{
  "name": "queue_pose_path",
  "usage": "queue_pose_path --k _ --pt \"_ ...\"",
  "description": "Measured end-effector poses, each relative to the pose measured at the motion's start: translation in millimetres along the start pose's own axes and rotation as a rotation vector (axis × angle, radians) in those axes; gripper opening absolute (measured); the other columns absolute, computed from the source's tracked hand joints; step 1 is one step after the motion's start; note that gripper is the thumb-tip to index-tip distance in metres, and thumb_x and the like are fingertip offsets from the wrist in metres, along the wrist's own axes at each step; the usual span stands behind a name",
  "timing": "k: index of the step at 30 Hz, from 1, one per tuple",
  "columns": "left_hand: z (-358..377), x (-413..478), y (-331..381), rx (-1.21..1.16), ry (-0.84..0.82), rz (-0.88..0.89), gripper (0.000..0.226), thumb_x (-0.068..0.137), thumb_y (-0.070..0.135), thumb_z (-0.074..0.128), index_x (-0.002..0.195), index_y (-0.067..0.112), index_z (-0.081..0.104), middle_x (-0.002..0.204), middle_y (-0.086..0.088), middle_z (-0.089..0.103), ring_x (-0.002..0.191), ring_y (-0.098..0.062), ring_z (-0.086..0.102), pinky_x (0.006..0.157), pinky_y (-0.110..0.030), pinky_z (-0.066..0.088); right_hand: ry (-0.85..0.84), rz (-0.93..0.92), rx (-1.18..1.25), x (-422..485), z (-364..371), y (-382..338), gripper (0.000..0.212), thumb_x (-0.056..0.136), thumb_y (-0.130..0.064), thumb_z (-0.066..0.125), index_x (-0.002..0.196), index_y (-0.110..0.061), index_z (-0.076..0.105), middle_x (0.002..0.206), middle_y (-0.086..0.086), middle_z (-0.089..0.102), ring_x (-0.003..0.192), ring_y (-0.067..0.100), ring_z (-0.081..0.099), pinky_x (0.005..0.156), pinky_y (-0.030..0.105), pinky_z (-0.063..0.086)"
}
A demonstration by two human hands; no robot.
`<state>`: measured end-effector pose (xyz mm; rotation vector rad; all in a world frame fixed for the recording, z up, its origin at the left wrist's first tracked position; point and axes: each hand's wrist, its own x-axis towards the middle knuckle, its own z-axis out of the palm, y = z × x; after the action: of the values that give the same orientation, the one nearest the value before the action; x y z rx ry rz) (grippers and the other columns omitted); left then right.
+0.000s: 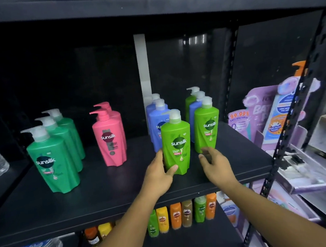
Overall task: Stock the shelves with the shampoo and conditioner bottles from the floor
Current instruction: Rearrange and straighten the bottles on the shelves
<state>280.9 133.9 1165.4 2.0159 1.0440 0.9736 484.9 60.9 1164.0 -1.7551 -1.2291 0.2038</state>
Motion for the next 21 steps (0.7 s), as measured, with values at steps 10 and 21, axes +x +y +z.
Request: queue_pose_path --k 10,21 --pt "44 30 23 -0.033 0.041 -0.048 0.095 0.085 0.027 0.080 0.155 0.036 0.016 0.143 0.009 0.055 0.129 -0.014 0.056 0.109 -0.041 0.047 0.015 0.125 0.163 61 -4 19 0.103 0.071 -0.043 0.085 0.151 -0.033 0.021 0.143 -0.002 0.051 0.131 0.025 0.052 0.109 0.051 0.042" --pt "55 50 11 0.008 0.040 -0.032 0.092 0.089 0.030 0.076 0.157 0.035 0.014 0.147 0.009 0.052 0.132 -0.014 0.053 0.113 -0.041 0.043 0.063 0.096 0.278 77 1 46 0.081 0.080 -0.006 0.078 0.137 -0.039 0.031 0.121 -0.007 0.063 0.113 0.016 0.062 0.102 0.046 0.050"
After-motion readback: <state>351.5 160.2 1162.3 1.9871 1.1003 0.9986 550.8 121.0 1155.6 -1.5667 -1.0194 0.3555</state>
